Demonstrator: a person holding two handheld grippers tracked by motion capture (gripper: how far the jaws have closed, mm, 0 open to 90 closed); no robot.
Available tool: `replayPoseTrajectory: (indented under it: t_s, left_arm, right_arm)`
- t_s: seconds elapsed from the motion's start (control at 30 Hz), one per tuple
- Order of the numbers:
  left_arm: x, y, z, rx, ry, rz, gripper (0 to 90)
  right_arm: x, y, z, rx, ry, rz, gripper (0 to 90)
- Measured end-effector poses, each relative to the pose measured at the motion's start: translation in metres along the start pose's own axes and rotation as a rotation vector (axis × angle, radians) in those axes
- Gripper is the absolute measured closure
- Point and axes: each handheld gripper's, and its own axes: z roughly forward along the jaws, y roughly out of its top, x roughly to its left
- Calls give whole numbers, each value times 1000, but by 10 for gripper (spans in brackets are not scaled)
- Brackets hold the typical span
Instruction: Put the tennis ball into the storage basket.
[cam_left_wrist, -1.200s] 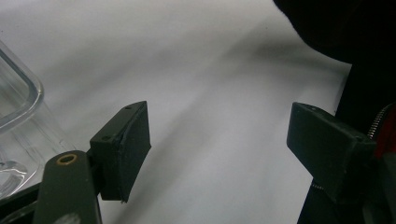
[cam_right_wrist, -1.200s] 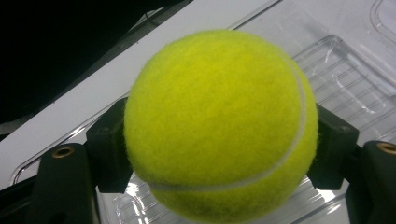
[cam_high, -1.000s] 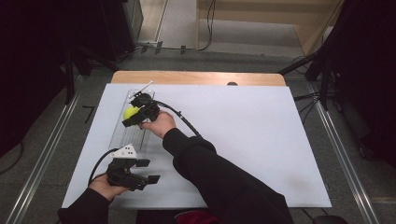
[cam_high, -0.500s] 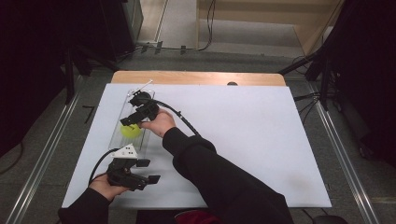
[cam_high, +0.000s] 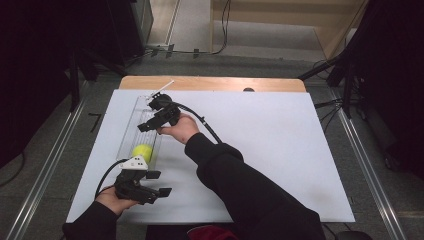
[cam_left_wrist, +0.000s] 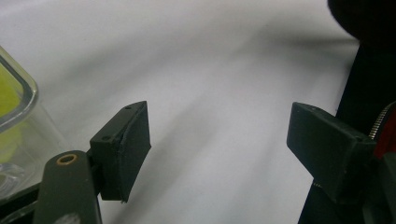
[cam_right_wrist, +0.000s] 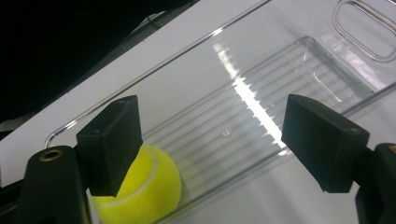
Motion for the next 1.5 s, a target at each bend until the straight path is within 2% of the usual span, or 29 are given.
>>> replayPoseTrajectory:
  t_s: [0.23, 0.73, 0.87, 1.1, 1.5]
  left_arm:
    - [0, -1, 0, 2, 3, -4, 222]
    - [1, -1, 0, 5, 5, -6, 222]
    - [1, -1, 1, 8, 6, -6, 222]
    - [1, -1, 0, 8, 10, -8, 222]
    - [2, -2, 1, 15, 14, -6, 222]
  right_arm:
    - [-2, -12, -14, -8, 21, 3, 182]
    - [-5, -34, -45, 6, 14, -3, 183]
    - [-6, -40, -49, 14, 8, -19, 183]
    - [-11, -50, -58, 14, 10, -4, 185]
    - [-14, -66, -73, 14, 14, -7, 190]
